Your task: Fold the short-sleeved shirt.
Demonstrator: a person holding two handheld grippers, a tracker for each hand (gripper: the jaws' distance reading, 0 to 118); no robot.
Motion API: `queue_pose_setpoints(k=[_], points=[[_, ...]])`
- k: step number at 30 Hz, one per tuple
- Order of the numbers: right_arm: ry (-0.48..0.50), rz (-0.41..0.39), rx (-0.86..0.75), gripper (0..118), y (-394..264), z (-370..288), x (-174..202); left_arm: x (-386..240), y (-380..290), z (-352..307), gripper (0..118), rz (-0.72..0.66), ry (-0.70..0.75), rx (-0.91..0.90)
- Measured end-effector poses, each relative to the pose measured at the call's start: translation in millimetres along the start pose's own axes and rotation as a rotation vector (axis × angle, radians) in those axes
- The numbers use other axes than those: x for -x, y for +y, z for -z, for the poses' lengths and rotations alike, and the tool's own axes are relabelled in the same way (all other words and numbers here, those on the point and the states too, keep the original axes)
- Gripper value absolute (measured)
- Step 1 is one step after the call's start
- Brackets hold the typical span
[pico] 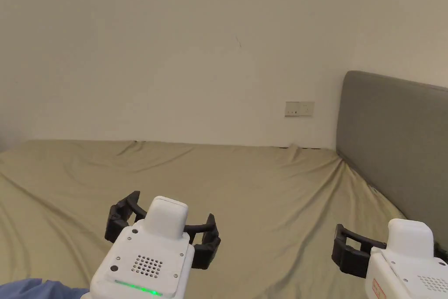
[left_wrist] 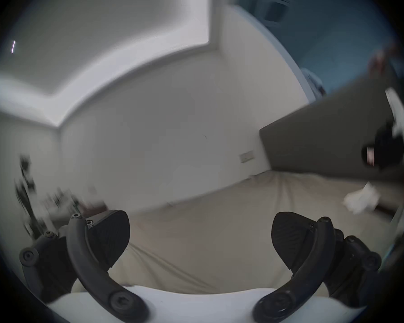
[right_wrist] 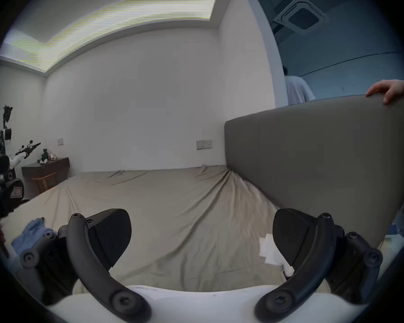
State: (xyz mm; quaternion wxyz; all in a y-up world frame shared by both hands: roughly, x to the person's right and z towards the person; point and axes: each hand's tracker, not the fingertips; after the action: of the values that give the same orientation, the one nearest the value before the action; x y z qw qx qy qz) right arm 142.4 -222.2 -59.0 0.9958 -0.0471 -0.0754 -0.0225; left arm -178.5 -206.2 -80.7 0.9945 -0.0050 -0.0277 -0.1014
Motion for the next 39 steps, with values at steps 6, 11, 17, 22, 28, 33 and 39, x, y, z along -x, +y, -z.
queue_pose_setpoints(k=[6, 11, 17, 22, 28, 33, 39], points=[[0.001, -0.183, -0.073, 118, 2.8, -10.4, 8.4, 9.7, -23.2, -3.0, 118, -0.157, 0.049, 0.032], [-0.001, -0.125, -0.073, 118, 2.2, -9.9, 10.4, 15.6, -19.0, -4.7, 118, -0.171, 0.054, 0.005], [0.009, -0.097, -0.086, 118, 4.1, -12.5, 10.9, 25.9, -12.4, -8.8, 118, -0.252, 0.076, -0.034], [0.003, -0.103, -0.11, 118, 10.7, -16.3, 15.1, 33.0, -9.8, -14.0, 118, -0.275, 0.094, -0.05], [-0.001, -0.097, -0.123, 118, 11.8, -18.9, 18.5, 36.4, -7.2, -18.2, 118, -0.277, 0.112, -0.066], [0.033, -0.064, -0.109, 118, 15.0, -24.9, 17.6, 37.0, -6.1, -25.9, 118, -0.247, 0.113, -0.067], [0.052, -0.04, -0.113, 4, 17.7, -29.2, 14.8, 34.9, -6.5, -29.5, 0, -0.252, 0.075, -0.081]])
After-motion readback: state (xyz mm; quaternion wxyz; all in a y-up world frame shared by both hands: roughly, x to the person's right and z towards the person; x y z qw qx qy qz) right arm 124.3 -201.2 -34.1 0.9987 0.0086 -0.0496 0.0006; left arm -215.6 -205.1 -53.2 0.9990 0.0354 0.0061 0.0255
